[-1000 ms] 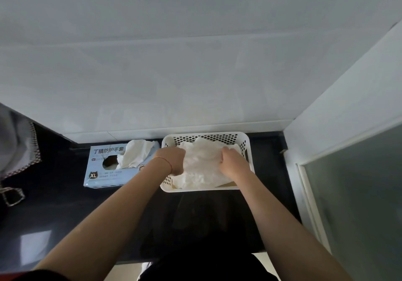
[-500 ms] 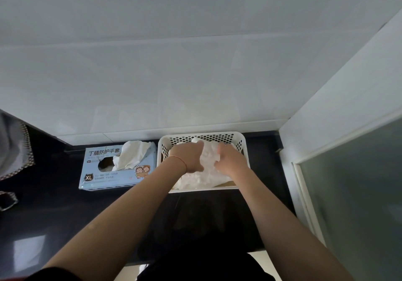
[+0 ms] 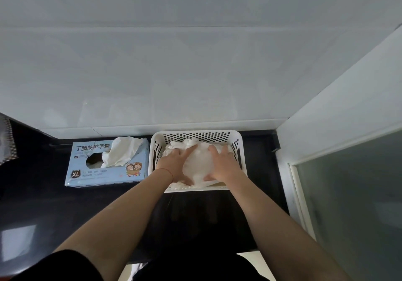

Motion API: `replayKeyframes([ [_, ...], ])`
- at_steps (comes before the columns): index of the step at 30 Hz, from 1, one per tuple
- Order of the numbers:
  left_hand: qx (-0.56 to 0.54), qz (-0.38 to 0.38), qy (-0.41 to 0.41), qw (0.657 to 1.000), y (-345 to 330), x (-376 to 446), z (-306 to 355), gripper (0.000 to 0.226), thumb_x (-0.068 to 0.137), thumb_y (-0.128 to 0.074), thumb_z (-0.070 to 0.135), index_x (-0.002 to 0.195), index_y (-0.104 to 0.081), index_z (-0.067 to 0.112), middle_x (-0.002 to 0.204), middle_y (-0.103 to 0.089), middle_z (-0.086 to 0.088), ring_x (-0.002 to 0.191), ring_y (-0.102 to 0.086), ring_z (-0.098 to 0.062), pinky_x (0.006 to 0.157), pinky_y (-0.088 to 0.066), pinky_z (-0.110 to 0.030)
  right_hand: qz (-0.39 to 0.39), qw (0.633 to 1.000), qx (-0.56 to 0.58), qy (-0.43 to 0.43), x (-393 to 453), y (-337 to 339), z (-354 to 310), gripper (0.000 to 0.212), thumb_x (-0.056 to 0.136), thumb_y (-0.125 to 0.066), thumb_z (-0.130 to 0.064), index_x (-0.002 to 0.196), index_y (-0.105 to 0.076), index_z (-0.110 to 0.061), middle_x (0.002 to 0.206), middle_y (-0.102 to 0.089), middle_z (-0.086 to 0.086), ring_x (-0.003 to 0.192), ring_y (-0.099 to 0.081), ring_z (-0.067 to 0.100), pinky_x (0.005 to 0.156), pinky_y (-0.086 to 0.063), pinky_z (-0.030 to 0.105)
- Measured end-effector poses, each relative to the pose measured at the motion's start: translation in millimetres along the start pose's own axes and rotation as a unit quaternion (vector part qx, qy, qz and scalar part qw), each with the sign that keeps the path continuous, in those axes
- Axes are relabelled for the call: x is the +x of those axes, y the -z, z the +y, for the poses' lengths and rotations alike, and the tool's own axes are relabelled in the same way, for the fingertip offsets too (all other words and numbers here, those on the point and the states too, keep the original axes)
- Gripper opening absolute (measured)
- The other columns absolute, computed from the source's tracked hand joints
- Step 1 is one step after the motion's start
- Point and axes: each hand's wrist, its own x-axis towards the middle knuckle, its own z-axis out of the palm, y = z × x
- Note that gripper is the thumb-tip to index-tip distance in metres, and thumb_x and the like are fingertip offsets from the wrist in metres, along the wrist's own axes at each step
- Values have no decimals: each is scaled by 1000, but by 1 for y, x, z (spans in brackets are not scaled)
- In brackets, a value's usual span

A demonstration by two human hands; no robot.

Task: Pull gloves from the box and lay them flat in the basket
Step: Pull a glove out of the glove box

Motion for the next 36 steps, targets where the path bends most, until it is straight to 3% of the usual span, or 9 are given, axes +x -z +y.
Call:
replayKeyframes([
  [10,-1,-5,-15,1000,-4,5,-6,130,62,-80,62,149,16,47,139,-46,-11,124,-51,-33,90,-51,-46,6,1000,3,-17,-1,-5,-3,101,73,-82,-47,148,-16,-34,144,-26,16,126,-39,34,96,-45,45],
  [14,-46,-31,-43,998,6,-2,-9,129,64,-82,56,151,12,46,147,-39,-10,130,-44,-33,98,-47,-49,-8,999,1,-41,-7,5,-19,83,85,-70,-30,150,-20,-27,142,-31,15,120,-46,33,91,-48,41],
  [17,-100,14,-64,993,19,-22,-23,87,79,-69,57,150,-22,42,139,-46,-7,121,-53,-27,97,-48,-43,71,996,25,-52,-15,20,-50,52,92,-58,-20,140,-39,-17,138,-39,14,114,-52,30,84,-50,38],
  [19,-134,119,-60,982,27,-35,-34,37,90,-58,47,124,-56,34,115,-59,3,104,-60,-19,84,-50,-34,133,988,66,-47,-16,29,-73,34,94,-54,-18,126,-49,-12,129,-45,12,104,-57,29,75,-47,36],
  [21,-165,263,-19,951,34,-51,-57,14,92,-54,38,89,-61,26,90,-58,7,88,-61,-19,65,-43,-30,169,981,90,-9,-19,34,-104,23,95,-51,-19,116,-55,-10,121,-49,10,96,-58,28,69,-44,34],
  [24,-194,414,84,886,37,-69,-102,18,90,-60,34,91,-56,16,89,-52,2,81,-51,-19,57,-33,-29,176,977,111,54,-22,34,-150,19,96,-48,-20,110,-58,-11,116,-50,7,92,-58,28,68,-44,34],
  [28,-284,302,201,887,34,-78,-148,25,86,-66,38,93,-53,18,91,-50,3,84,-53,-20,61,-38,-30,163,977,112,79,-23,28,-192,13,96,-45,-16,93,-56,-11,104,-48,4,76,-55,24,64,-47,36],
  [31,-357,263,163,882,29,-77,-174,29,89,-60,26,64,-49,16,65,-49,1,67,-49,-21,54,-31,-27,163,976,116,86,-24,23,-210,16,96,-43,-16,82,-50,-13,96,-50,6,71,-51,23,58,-40,34],
  [36,-384,317,100,862,52,-95,-186,42,93,-53,19,56,-34,11,55,-33,-3,55,-30,-18,50,-22,-29,173,962,195,76,-23,30,-219,20,93,-45,-12,79,-59,-13,84,-62,2,73,-58,21,56,-41,30],
])
